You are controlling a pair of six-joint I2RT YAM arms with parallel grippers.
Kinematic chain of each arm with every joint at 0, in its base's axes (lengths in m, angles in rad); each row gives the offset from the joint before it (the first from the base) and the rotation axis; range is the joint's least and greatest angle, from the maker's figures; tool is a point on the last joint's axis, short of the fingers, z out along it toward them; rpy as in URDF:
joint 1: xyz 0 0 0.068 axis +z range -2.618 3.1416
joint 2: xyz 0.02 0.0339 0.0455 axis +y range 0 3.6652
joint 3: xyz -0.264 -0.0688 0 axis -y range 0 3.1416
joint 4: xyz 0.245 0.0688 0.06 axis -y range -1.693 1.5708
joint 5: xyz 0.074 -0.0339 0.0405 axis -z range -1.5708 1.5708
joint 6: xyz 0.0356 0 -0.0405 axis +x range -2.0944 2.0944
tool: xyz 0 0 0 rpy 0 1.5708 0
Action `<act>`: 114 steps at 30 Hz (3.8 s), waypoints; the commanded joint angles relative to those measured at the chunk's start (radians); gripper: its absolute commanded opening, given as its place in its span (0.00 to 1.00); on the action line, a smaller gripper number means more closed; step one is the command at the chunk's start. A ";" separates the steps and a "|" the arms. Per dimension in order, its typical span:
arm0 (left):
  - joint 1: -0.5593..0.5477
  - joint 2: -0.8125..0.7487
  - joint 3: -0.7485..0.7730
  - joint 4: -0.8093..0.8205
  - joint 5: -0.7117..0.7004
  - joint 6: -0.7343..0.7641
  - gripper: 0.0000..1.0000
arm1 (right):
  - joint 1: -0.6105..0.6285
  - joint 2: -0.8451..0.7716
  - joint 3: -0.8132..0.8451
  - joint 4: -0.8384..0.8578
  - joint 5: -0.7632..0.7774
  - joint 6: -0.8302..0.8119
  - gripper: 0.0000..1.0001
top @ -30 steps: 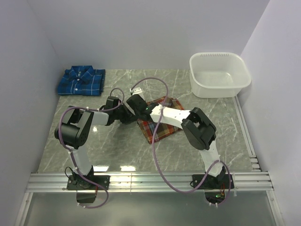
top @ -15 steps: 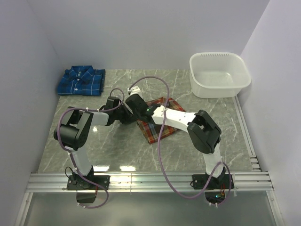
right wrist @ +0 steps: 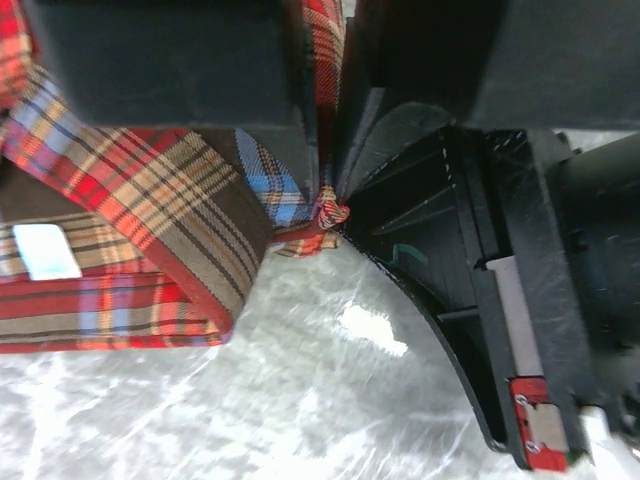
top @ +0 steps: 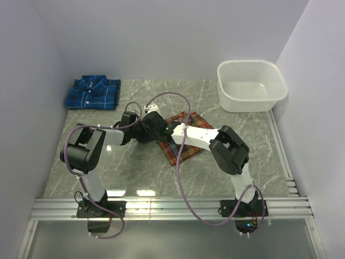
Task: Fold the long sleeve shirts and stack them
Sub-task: Fold the shirt
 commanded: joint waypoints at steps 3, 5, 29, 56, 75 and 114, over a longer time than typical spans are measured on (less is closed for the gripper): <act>-0.005 -0.052 -0.038 -0.043 -0.068 0.015 0.08 | 0.008 -0.072 -0.029 0.063 -0.056 0.011 0.36; -0.005 -0.061 -0.037 -0.052 -0.075 0.012 0.12 | 0.008 -0.103 -0.040 0.071 -0.067 0.012 0.43; -0.119 -0.407 0.135 -0.278 -0.203 0.037 0.65 | -0.323 -0.646 -0.684 0.417 -0.483 0.451 0.42; -0.131 -0.087 -0.089 -0.079 -0.252 -0.046 0.43 | -0.348 -0.411 -0.885 0.565 -0.736 0.579 0.37; 0.131 -0.127 0.172 -0.319 -0.276 0.129 0.59 | -0.089 -0.169 -0.382 0.450 -0.755 0.589 0.37; 0.053 -0.345 -0.124 -0.371 -0.247 0.137 0.75 | -0.399 -0.370 -0.575 0.229 -0.630 0.233 0.55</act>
